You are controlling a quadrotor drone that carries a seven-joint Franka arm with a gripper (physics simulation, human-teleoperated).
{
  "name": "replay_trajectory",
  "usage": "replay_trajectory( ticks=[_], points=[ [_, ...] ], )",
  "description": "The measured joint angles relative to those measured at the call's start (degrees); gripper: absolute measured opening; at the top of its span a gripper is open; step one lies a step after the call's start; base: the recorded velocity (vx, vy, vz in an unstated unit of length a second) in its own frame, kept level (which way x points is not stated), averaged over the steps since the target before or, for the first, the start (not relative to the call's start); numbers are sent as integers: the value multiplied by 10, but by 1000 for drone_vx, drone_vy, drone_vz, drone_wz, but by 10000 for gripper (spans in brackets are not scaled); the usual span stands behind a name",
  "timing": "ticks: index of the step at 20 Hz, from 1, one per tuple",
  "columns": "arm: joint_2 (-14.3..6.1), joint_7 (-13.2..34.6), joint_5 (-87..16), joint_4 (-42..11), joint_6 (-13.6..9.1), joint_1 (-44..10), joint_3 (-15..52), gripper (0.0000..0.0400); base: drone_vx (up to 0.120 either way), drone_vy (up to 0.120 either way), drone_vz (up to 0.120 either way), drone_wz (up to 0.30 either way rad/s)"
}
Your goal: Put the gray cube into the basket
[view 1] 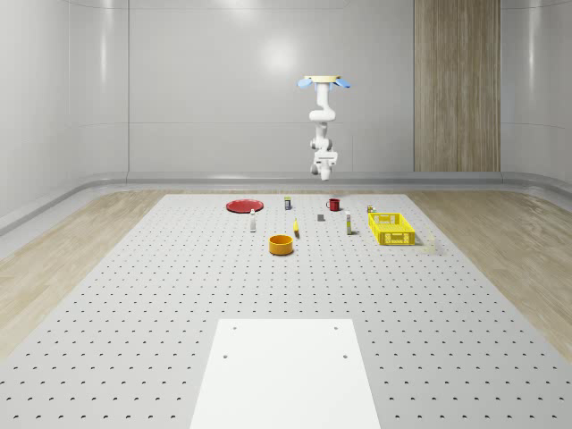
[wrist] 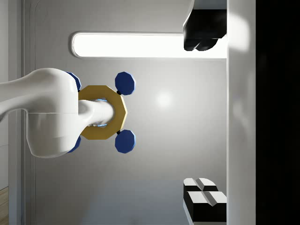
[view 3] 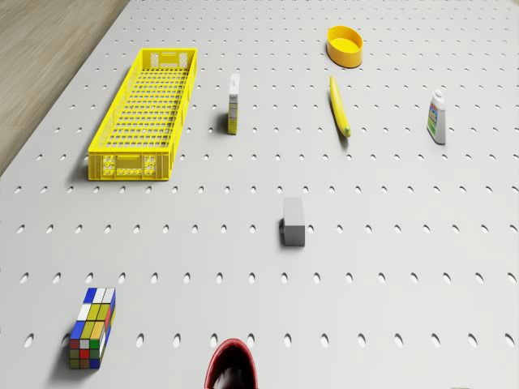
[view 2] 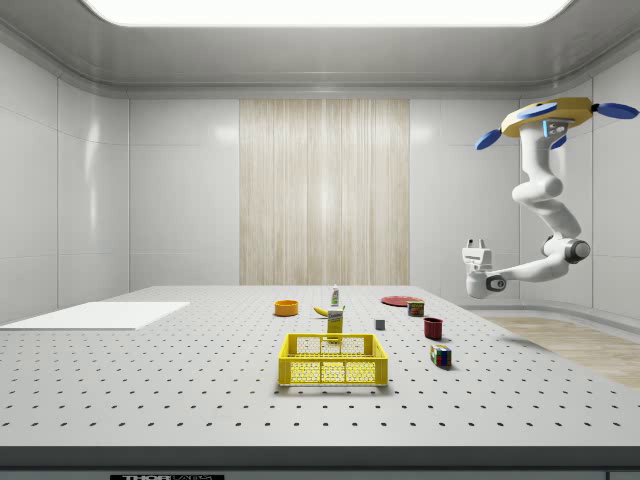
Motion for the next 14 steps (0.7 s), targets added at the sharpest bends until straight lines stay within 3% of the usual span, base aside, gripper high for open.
replay_trajectory(
  ticks=[14],
  points=[
    [-3,0,0,-1,5,-1,1,400,120,-120,0,0]
  ],
)
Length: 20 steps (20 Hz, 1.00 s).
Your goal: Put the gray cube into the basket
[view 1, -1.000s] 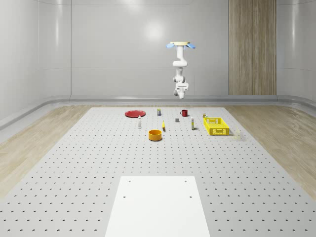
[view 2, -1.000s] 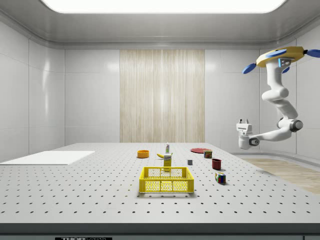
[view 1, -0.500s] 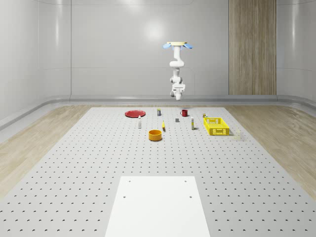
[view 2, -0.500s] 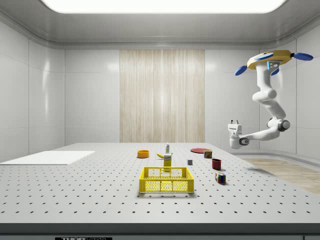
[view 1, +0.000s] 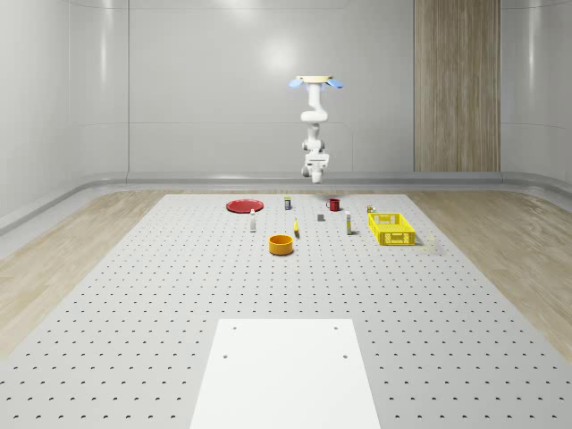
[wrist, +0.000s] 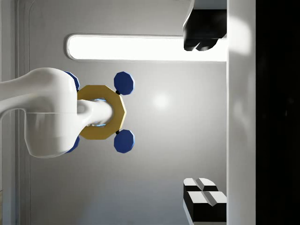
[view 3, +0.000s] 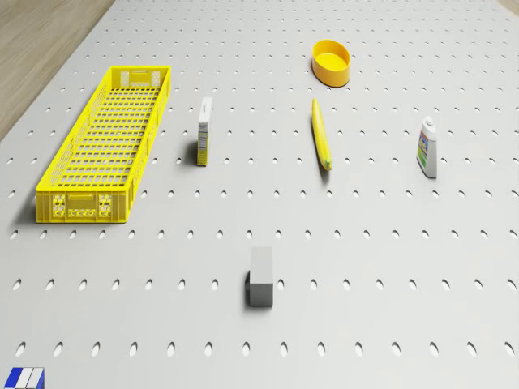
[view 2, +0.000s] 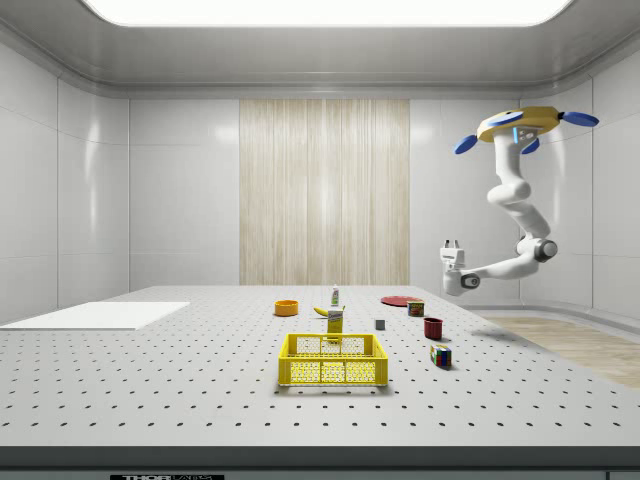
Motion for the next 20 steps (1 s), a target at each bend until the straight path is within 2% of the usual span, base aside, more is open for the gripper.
replay_trajectory(
  ticks=[18,20],
  points=[
    [-5,2,-18,-5,8,-4,13,400,120,-2,0,0],
    [-6,3,-25,-6,9,-6,18,400,120,0,-120,0]
  ],
)
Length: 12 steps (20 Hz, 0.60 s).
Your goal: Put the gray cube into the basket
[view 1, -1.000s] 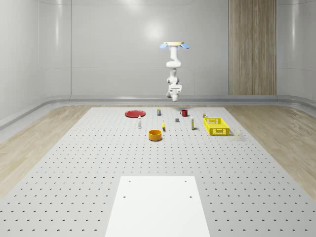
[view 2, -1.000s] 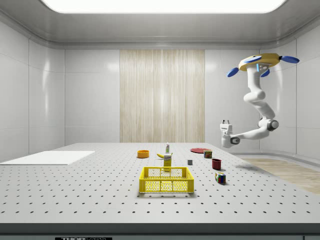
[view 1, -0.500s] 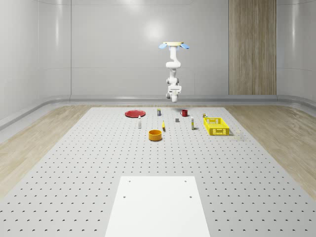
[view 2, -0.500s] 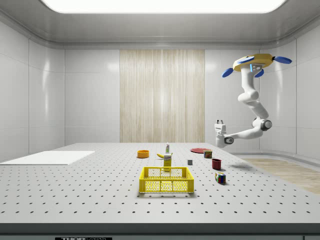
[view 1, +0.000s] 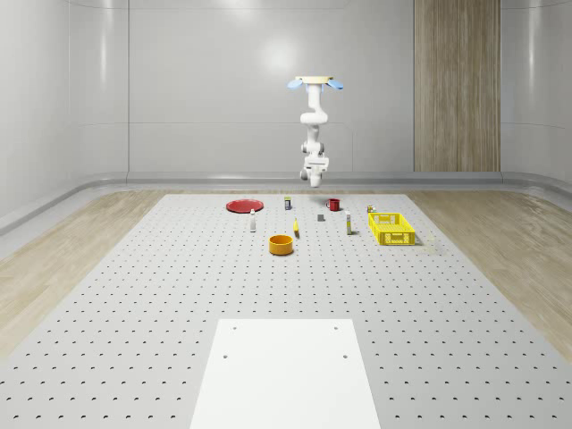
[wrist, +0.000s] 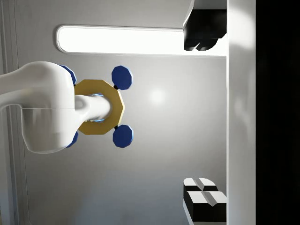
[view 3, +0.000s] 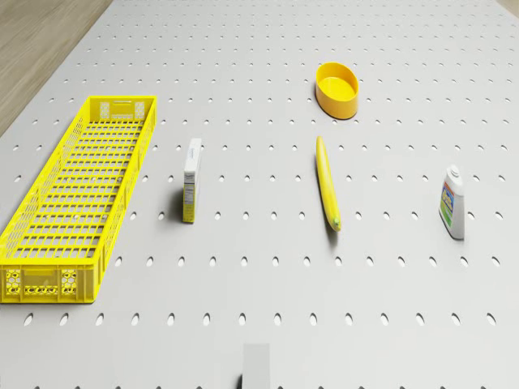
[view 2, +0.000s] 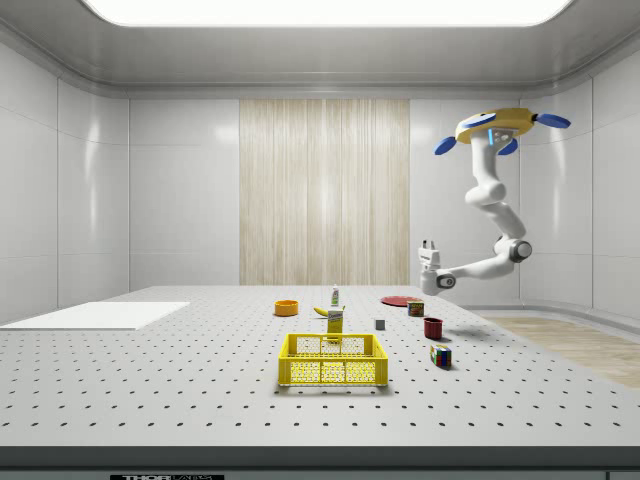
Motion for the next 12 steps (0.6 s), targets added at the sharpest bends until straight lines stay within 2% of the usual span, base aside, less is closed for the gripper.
replay_trajectory(
  ticks=[2,4,8,12],
  points=[
    [-1,1,-11,-1,1,-2,8,400,120,0,-100,0],
    [-2,3,-25,-3,2,-6,18,400,120,0,-20,0],
    [-4,10,-75,-9,5,-16,53,400,120,0,-120,0],
    [-9,24,-169,-28,9,-38,119,400,120,0,-120,0]
  ],
)
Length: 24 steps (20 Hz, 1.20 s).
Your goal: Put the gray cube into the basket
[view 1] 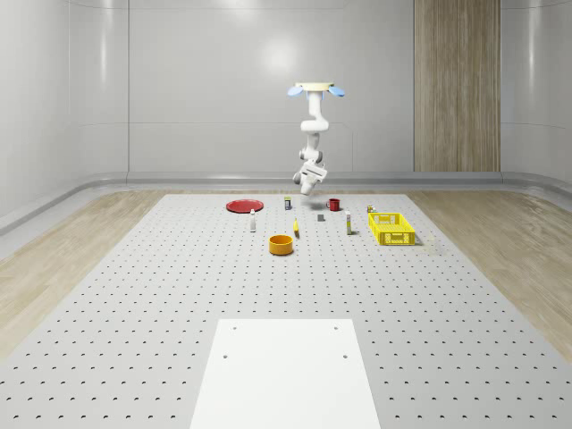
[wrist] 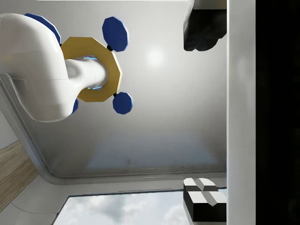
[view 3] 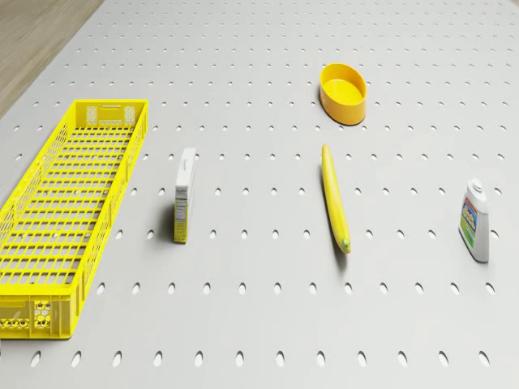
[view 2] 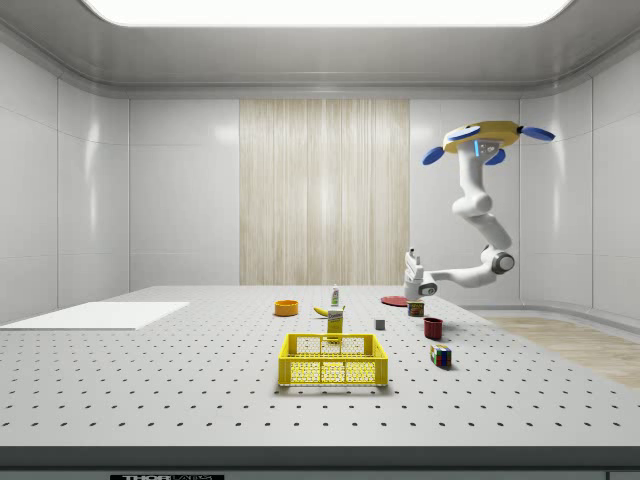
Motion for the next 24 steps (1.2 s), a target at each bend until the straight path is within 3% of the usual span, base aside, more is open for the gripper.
replay_trajectory(
  ticks=[5,10,13,16,20,24],
  points=[
    [-20,40,-221,-85,11,-53,147,400,64,0,-8,0],
    [-59,136,-540,-262,9,-152,326,400,120,0,-72,0],
    [-83,213,-709,-355,-20,-241,411,400,93,0,-120,0],
    [-105,282,-824,-409,-61,-333,472,400,0,0,-120,0],
    [-132,346,-902,-439,-105,-428,522,400,20,0,-120,0],
    [-154,383,-932,-449,-128,-485,549,400,120,0,-120,0]
  ],
)
